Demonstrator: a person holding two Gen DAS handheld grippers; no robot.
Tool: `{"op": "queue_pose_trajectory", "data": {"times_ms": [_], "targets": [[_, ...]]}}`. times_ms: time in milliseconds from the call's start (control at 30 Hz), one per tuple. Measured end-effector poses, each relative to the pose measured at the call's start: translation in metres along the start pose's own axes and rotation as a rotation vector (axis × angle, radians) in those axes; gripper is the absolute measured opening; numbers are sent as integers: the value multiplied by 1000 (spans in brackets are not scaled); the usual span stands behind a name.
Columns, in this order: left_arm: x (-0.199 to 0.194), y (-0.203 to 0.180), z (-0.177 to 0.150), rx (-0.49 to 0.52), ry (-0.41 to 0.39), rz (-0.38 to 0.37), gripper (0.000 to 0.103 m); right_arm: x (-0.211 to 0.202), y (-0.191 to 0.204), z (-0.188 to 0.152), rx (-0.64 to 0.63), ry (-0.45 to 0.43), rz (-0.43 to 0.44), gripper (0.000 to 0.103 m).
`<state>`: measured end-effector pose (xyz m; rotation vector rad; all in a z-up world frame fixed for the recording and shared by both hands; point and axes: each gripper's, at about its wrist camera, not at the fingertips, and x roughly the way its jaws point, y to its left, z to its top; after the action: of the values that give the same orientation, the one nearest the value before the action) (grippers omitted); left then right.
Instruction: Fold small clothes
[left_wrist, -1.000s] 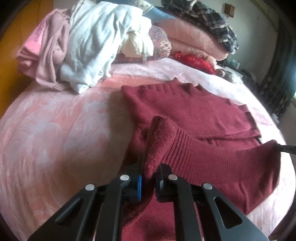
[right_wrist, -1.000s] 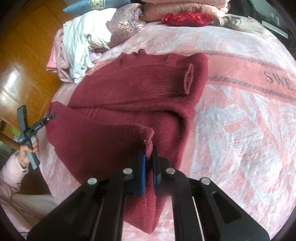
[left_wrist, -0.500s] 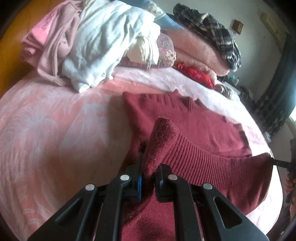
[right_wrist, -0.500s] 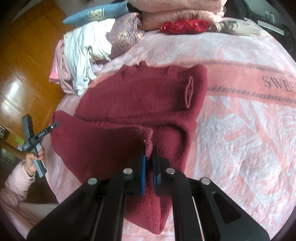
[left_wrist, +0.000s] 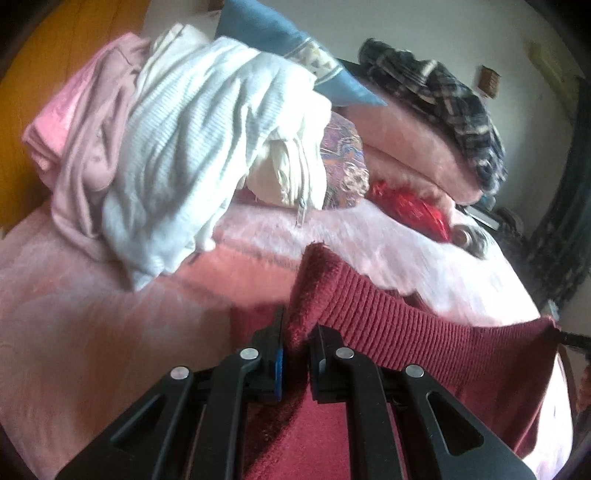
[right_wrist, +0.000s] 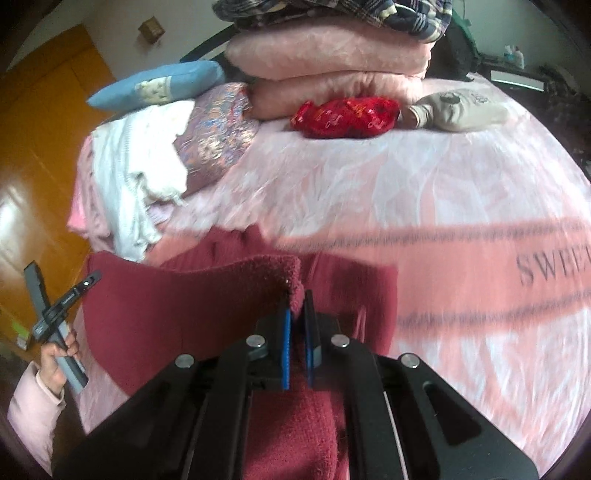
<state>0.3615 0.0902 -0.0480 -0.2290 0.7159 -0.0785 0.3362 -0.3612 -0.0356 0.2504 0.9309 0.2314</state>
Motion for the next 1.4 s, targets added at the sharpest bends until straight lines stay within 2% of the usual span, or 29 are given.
{"op": "queue_pose_trajectory", "data": {"times_ms": [133, 233, 400, 500, 567, 600, 633, 667, 700, 733, 767, 833, 867, 933, 967, 1067, 1133, 1200, 1300, 1400], "targets": [[44, 8, 8, -37, 37, 33, 10, 39, -9, 21, 36, 8, -31, 5], [77, 16, 3, -65, 113, 44, 10, 75, -13, 23, 47, 53, -79, 5], [124, 22, -18, -19, 237, 111, 10, 124, -27, 13, 74, 132, -166, 5], [131, 21, -23, -14, 246, 120, 11, 136, -31, 4, 64, 159, -191, 5], [130, 19, -22, -9, 257, 119, 11, 133, -32, 3, 70, 161, -187, 10], [125, 19, -20, -13, 266, 113, 13, 126, -32, 3, 75, 156, -174, 16], [122, 20, -18, -17, 274, 106, 20, 120, -31, 2, 73, 152, -169, 16], [115, 20, -16, -23, 280, 91, 33, 111, -30, 1, 68, 152, -172, 17], [104, 22, -15, -28, 278, 82, 41, 99, -30, -2, 71, 162, -171, 25], [89, 23, -16, -27, 261, 71, 52, 85, -30, -8, 78, 176, -144, 37], [75, 23, -19, -15, 255, 68, 64, 71, -29, -16, 74, 191, -117, 40], [45, 22, -31, 16, 255, 65, 76, 50, -25, -35, 45, 226, -104, 42], [28, 23, -41, 31, 257, 53, 76, 39, -23, -46, 28, 241, -101, 42], [7, 25, -59, 64, 263, 59, 78, 19, -25, -78, 24, 277, -89, 51], [0, 27, -68, 74, 270, 67, 79, 15, -27, -90, 35, 293, -80, 52], [-8, 33, -97, 65, 309, 52, 79, 7, -31, -128, 65, 341, -12, 46], [-5, 35, -110, 54, 320, 41, 78, 7, -30, -146, 70, 354, 67, 33], [2, 33, -119, 45, 342, 19, 77, 11, -25, -155, 33, 366, 54, 31], [12, 28, -127, 58, 367, 36, 73, 17, -22, -158, 23, 372, 51, 9], [11, 29, -126, 40, 374, 17, 71, 4, -23, -155, -1, 363, 63, 7]]}}
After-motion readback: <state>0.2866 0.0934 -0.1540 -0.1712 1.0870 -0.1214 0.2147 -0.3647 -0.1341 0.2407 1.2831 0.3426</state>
